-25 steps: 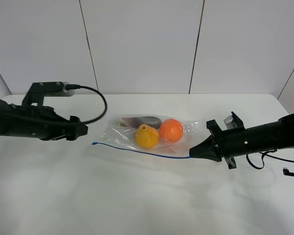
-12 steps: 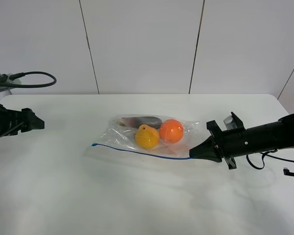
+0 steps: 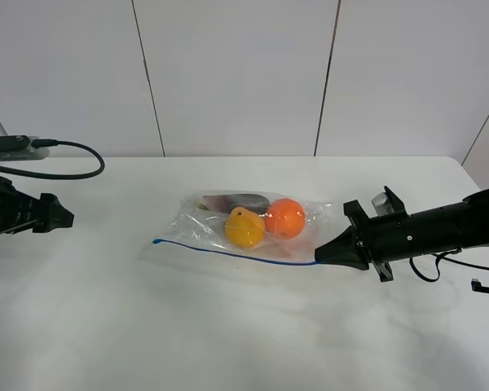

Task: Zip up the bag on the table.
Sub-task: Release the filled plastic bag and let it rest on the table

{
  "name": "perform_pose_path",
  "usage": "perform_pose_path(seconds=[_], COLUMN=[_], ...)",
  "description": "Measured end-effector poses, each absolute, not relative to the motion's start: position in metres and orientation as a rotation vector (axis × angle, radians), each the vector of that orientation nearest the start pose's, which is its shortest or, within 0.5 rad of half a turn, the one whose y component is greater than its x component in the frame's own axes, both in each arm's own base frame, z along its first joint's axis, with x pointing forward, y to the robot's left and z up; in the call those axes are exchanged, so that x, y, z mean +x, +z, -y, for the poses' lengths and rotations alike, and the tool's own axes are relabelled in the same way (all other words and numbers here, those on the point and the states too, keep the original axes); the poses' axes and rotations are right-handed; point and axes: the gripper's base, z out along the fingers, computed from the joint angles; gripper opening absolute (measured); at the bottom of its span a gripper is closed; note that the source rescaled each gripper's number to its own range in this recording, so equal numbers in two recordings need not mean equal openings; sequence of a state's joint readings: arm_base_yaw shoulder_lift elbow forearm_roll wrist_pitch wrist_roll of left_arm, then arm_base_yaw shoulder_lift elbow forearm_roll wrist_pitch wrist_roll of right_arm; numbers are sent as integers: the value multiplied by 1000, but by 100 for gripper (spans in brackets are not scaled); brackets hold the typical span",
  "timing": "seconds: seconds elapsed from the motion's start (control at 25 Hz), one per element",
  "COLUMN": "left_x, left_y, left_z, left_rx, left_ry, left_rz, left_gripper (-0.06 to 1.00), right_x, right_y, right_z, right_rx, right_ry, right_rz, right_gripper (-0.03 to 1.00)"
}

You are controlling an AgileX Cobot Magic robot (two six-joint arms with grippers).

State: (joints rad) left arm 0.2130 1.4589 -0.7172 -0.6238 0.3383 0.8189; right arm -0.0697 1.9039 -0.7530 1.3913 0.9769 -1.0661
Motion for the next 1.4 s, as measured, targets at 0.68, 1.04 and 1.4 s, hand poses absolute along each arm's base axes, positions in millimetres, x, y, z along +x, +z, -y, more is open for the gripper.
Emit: perform_pose_path(seconds=[0.68, 1.04, 1.4], left_x=[279, 232, 162], left_y=[266, 336, 382], left_z=[-48, 4, 15], left_rx=[-78, 231, 247], left_ry=[36, 20, -14], left_rz=[-2511, -2250, -2005], left_gripper=[86, 86, 86], right_x=[287, 287, 287], right_y=[118, 117, 117], right_z=[-54, -54, -54], right_rx=[170, 172, 166], right_ry=[1378, 1366, 1364], right_rz=[-2635, -2638, -2642], right_gripper=[0, 0, 0])
